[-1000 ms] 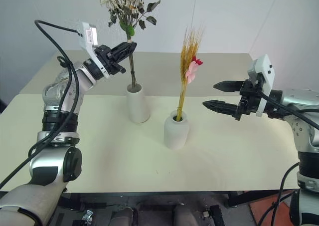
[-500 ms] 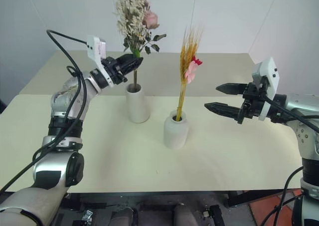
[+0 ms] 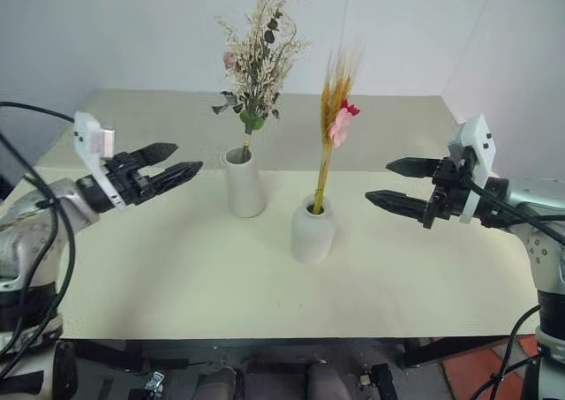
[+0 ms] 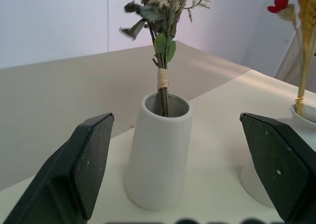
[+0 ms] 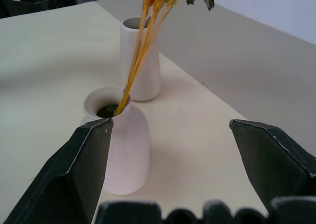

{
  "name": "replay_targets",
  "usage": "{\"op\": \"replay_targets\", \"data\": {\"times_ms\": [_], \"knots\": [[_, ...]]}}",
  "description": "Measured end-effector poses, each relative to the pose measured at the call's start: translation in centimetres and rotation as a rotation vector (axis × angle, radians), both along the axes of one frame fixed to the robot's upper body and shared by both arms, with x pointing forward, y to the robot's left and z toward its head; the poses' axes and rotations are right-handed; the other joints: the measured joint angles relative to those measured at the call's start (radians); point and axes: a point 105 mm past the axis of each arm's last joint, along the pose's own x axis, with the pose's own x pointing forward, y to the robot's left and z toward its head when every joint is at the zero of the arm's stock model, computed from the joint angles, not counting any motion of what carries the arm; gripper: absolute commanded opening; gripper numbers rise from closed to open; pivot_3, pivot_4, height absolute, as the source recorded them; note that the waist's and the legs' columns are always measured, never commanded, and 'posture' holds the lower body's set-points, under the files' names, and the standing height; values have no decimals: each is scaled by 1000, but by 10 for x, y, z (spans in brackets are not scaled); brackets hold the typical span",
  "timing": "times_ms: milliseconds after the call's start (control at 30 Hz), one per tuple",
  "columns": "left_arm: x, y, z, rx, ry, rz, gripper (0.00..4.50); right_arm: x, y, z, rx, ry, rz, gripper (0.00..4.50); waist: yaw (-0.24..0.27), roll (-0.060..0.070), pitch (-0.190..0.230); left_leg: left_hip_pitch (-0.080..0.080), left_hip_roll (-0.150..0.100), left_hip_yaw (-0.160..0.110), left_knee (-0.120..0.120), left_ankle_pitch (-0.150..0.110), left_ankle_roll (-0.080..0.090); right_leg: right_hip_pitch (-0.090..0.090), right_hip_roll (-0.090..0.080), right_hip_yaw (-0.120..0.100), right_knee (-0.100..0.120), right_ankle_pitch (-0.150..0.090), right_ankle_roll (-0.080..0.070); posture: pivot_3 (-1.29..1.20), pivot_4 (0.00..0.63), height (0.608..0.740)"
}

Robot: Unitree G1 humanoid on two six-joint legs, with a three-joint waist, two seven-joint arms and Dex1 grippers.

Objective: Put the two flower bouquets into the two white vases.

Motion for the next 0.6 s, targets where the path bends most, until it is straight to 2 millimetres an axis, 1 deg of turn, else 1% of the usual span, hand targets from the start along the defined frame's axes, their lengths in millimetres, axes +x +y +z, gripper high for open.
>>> {"op": "replay_targets", "data": {"times_ms": [167, 233, 333, 400, 433, 500, 600], "knots": [[-22, 13, -4, 45, 12, 32, 4444, -1, 0, 0, -2, 0, 3, 4500, -3, 0, 0, 0, 0, 0, 0, 0, 0, 0, 0, 0, 0, 0, 0, 0, 150, 740], [-33, 20, -8, 80, 17, 40, 4444, -1, 0, -1, -3, 2, 5, 4500, -5, 0, 0, 0, 1, 0, 0, 0, 0, 0, 0, 0, 0, 0, -1, 0, 150, 740], [-53, 26, -18, 147, 25, -9, 4444, -3, -1, -1, -6, 6, 5, 4500, -7, 0, 0, 0, 1, 1, 0, 0, 0, -1, 0, 0, 0, -1, -2, 0, 150, 740], [-63, 28, -22, 213, 23, -45, 4444, -4, -3, -3, -6, 11, 2, 4500, -6, 0, 0, 0, 1, 1, 0, 0, 0, -1, 0, 0, 0, -4, -7, 0, 150, 740], [-67, 29, -23, 249, 18, -57, 4444, -4, -3, -3, -6, 13, 1, 4500, -5, 0, 0, 0, 1, 1, 0, 0, 0, -1, 0, 0, 0, -4, -8, 0, 150, 740], [-71, 32, -19, 277, -4, -63, 4444, -4, -4, -3, -4, 13, -1, 4500, -1, 0, 0, 1, 1, 1, 0, 0, 0, -1, 0, 0, 0, -4, -8, 0, 150, 740], [-71, 35, -13, 283, -28, -42, 4444, -5, -5, -3, 0, 13, -5, 4500, 0, 0, 0, 1, 1, 1, 0, 0, 0, -1, 0, 0, 0, -4, -8, 0, 150, 740]]}}
